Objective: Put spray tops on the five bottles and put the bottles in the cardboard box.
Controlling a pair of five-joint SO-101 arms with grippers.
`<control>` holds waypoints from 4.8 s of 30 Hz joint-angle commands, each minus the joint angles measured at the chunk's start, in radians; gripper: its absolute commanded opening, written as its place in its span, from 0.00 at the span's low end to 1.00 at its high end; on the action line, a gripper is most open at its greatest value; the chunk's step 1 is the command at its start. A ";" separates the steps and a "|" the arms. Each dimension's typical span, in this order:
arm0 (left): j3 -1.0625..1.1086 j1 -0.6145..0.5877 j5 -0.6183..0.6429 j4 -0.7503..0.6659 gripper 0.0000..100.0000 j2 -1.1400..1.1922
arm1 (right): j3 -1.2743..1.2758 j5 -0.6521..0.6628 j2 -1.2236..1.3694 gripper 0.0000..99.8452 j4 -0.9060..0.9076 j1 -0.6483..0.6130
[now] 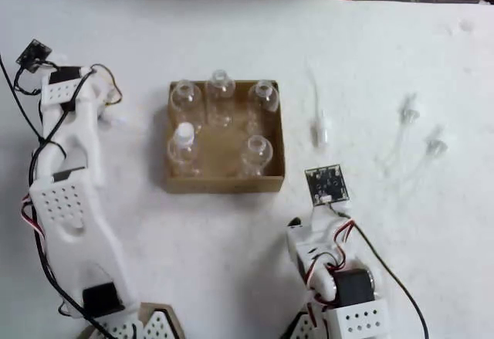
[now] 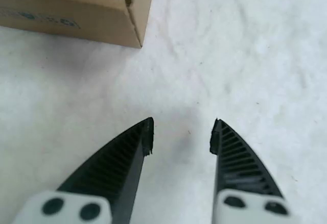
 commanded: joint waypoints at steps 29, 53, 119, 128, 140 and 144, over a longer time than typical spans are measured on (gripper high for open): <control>-0.816 0.024 -0.041 0.740 0.02 -0.137 | 0.009 0.011 -0.005 0.16 0.005 0.007; -1.185 0.303 -0.701 0.756 0.02 -0.532 | 0.009 0.011 -0.005 0.16 0.005 0.007; 1.048 0.542 -0.717 -1.112 0.02 -1.500 | 0.009 0.011 -0.005 0.16 0.005 0.007; 1.125 0.492 -0.712 -1.108 0.02 -1.469 | 0.009 0.012 -0.004 0.16 0.005 0.007; 1.327 0.456 -0.712 -1.117 0.02 -1.612 | 0.009 0.012 -0.004 0.16 0.007 0.007; 1.313 0.449 -0.712 -1.220 0.02 -1.547 | 0.009 0.012 -0.004 0.16 0.007 0.007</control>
